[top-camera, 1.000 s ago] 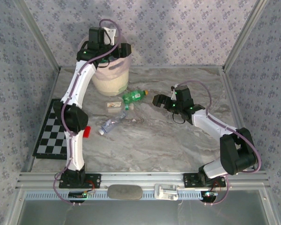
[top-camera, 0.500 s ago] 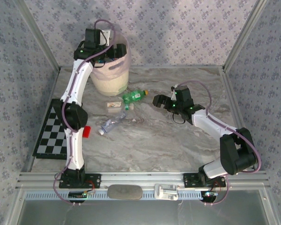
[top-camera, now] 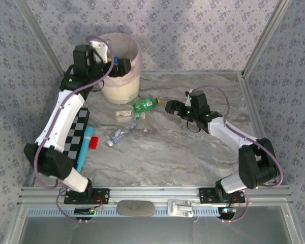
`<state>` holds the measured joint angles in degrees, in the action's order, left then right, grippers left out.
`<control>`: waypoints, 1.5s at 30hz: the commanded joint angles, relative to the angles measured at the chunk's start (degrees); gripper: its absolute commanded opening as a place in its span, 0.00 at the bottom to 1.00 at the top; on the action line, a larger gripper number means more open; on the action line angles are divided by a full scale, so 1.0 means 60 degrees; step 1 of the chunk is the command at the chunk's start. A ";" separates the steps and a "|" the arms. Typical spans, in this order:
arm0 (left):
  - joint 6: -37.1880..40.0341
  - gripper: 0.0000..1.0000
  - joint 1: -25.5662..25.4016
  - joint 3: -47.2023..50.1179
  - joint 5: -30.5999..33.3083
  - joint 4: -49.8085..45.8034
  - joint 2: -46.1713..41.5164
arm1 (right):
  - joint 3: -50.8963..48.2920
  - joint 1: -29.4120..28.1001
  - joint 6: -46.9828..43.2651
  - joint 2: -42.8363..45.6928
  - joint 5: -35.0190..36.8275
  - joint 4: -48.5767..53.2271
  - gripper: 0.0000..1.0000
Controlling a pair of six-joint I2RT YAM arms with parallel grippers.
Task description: Put the plastic bottles in the bin
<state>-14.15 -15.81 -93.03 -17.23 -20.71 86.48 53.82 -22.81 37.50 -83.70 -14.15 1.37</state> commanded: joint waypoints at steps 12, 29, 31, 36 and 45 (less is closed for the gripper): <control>-0.1688 1.00 -0.0232 0.7735 0.2135 0.1782 -0.4427 | 0.0356 -0.0298 -0.0158 -0.0313 -0.0080 -0.0301 1.00; -0.1465 1.00 -0.0840 0.8372 0.2102 0.1389 -0.2249 | 0.0830 -0.0550 -0.0170 -0.0787 -0.0040 0.0052 1.00; -0.1232 1.00 -0.1010 0.8169 0.2152 0.0962 -0.1920 | 0.0815 -0.0498 -0.0177 -0.0761 -0.0044 0.0121 1.00; -0.0798 1.00 -0.1818 0.7838 0.2822 0.0058 -0.1391 | 0.0771 -0.0422 -0.0157 -0.0757 -0.0065 0.0047 1.00; -0.0700 1.00 -0.2830 0.7286 0.3723 -0.0907 -0.0307 | 0.0742 -0.0376 -0.0170 -0.0699 -0.0123 0.0067 1.00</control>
<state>-19.51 -32.01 -46.81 2.66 -22.44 83.33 57.52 -25.36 37.50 -88.25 -14.35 1.13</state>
